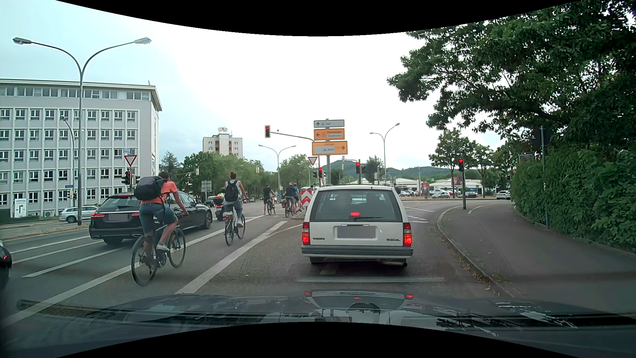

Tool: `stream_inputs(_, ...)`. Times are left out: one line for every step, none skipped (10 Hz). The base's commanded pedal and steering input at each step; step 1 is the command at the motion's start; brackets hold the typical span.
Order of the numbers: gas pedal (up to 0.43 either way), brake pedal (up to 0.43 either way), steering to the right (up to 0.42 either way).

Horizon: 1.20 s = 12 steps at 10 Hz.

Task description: Follow the waypoints while adhering to traffic rules and regulations

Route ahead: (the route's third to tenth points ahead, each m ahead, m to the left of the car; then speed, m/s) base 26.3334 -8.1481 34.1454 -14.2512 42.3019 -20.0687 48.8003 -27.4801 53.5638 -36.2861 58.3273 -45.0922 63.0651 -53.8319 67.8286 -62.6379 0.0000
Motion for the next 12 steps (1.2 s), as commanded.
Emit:
stream_inputs(0.0,0.226,0.062)
stream_inputs(0.0,0.226,0.062)
stream_inputs(0.0,0.226,0.062)
stream_inputs(0.0,0.226,0.063)
stream_inputs(0.0,0.226,0.062)
stream_inputs(0.0,0.226,0.062)
stream_inputs(0.0,0.226,0.062)
stream_inputs(0.0,0.226,0.062)
stream_inputs(0.0,0.226,0.062)
stream_inputs(0.0,0.226,0.062)
stream_inputs(0.0,0.226,0.062)
stream_inputs(0.0,0.226,0.062)
